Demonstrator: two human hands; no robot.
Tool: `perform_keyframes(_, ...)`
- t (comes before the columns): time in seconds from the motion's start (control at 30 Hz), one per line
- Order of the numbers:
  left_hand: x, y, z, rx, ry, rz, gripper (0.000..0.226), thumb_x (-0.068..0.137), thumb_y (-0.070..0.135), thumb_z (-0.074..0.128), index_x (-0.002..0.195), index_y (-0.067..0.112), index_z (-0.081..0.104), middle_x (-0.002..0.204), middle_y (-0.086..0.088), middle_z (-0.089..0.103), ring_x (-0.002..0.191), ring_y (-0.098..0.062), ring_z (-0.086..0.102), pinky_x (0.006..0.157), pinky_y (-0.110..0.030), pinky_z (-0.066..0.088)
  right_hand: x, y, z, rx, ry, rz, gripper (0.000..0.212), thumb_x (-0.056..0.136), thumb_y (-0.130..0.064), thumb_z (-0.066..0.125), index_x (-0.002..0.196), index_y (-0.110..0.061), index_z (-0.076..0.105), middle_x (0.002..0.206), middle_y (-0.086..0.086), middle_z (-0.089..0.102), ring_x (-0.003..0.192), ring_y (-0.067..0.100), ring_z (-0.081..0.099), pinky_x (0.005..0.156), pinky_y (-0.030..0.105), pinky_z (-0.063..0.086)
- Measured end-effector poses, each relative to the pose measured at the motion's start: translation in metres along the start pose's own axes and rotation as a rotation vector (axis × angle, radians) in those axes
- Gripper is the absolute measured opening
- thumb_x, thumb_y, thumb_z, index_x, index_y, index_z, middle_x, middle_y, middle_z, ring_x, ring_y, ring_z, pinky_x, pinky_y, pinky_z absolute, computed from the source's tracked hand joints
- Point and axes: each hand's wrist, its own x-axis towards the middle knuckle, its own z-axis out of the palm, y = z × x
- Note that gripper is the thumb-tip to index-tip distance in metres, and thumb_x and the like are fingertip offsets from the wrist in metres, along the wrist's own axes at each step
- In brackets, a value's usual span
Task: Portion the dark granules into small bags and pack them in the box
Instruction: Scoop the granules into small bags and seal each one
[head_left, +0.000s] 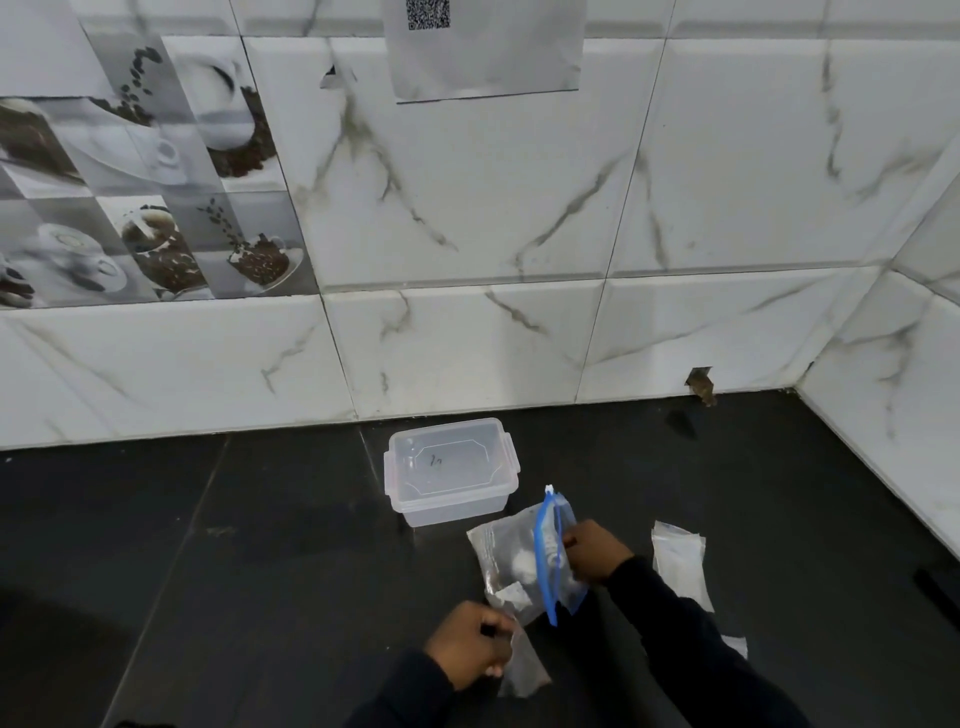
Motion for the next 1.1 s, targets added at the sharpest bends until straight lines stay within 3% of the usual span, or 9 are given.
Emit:
perform_keyframes(0.2,-0.004,-0.011,-0.008,-0.016,0.098,0.035,0.027,0.083,-0.008,0.055,0.099,0.004,0.073,0.07,0.003,0.066,0.041,-0.002,0.052,0.049,-0.018,0.045,-0.003,-0.009,0.024,-0.08,0.108,-0.019,0.023,0.095,-0.008,0.051,0.105,-0.007,0.071,0.109,0.011,0.071,0.096,0.02,0.068,0.09,0.025,0.052)
perform_keyframes(0.37,-0.015,0.011,-0.015,0.242,0.231,0.417,0.021,0.078,0.017,0.058,0.088,0.018,0.077,0.094,0.007,0.065,0.08,-0.002,0.064,0.074,-0.013,0.047,0.004,-0.01,0.037,-0.102,0.084,-0.035,0.019,0.093,-0.018,0.059,0.102,-0.006,0.069,0.108,0.009,0.071,0.1,0.024,0.069,0.082,0.023,0.051)
perform_keyframes(0.5,-0.019,0.028,-0.01,0.47,0.268,0.586,0.019,0.081,0.015,0.053,0.088,0.021,0.069,0.087,0.019,0.051,0.082,0.001,0.054,0.076,-0.011,0.042,0.005,-0.022,0.04,-0.167,0.032,-0.063,0.018,0.095,-0.02,0.054,0.087,-0.007,0.063,0.111,0.016,0.068,0.106,0.029,0.064,0.076,0.025,0.042)
perform_keyframes(0.6,-0.018,0.025,-0.011,0.442,0.286,0.564,0.019,0.081,0.013,0.054,0.084,0.022,0.07,0.084,0.026,0.05,0.079,0.006,0.053,0.073,-0.004,0.036,0.011,-0.016,0.038,-0.156,-0.062,-0.087,0.028,0.1,-0.02,0.047,0.112,-0.001,0.063,0.121,0.02,0.064,0.112,0.033,0.06,0.093,0.035,0.044)
perform_keyframes(0.7,-0.023,0.015,-0.016,0.366,0.314,0.475,0.017,0.08,0.013,0.058,0.08,0.021,0.074,0.084,0.025,0.055,0.079,0.008,0.058,0.071,-0.002,0.035,0.017,-0.007,0.029,0.138,0.007,-0.051,0.014,0.094,-0.014,0.054,0.088,-0.009,0.065,0.094,0.017,0.067,0.079,0.023,0.064,0.08,0.04,0.057)
perform_keyframes(0.77,-0.027,0.005,-0.016,0.337,0.312,0.402,0.017,0.077,0.015,0.059,0.078,0.023,0.074,0.086,0.019,0.058,0.079,0.008,0.059,0.07,-0.002,0.036,0.025,0.0,0.021,0.224,0.096,-0.021,0.025,0.086,-0.003,0.058,0.062,-0.009,0.061,0.062,0.008,0.058,0.057,0.017,0.052,0.057,0.032,0.048)
perform_keyframes(0.87,-0.026,-0.01,-0.01,0.323,0.341,0.304,0.024,0.075,0.015,0.062,0.077,0.037,0.07,0.086,0.014,0.06,0.08,0.01,0.059,0.07,-0.001,0.037,0.022,-0.017,0.007,0.277,0.105,-0.036,0.048,0.078,-0.003,0.066,0.034,-0.015,0.05,0.041,-0.004,0.043,0.045,0.008,0.04,0.051,0.027,0.036)
perform_keyframes(0.97,-0.022,-0.016,-0.004,0.304,0.426,0.238,0.025,0.075,0.013,0.066,0.076,0.037,0.071,0.085,0.015,0.063,0.075,0.013,0.058,0.07,0.001,0.036,0.022,-0.031,0.002,0.106,0.08,-0.1,0.05,0.078,-0.007,0.067,0.033,-0.016,0.046,0.036,-0.009,0.038,0.035,-0.001,0.034,0.046,0.017,0.032)
perform_keyframes(1.1,-0.024,-0.018,-0.003,0.206,0.583,0.2,0.034,0.074,0.009,0.072,0.06,0.039,0.062,0.075,0.009,0.069,0.07,0.005,0.062,0.066,-0.001,0.038,0.033,-0.024,0.002,0.013,0.081,-0.086,0.04,0.074,-0.004,0.055,0.038,-0.013,0.041,0.04,-0.006,0.035,0.044,0.007,0.035,0.052,0.024,0.034)
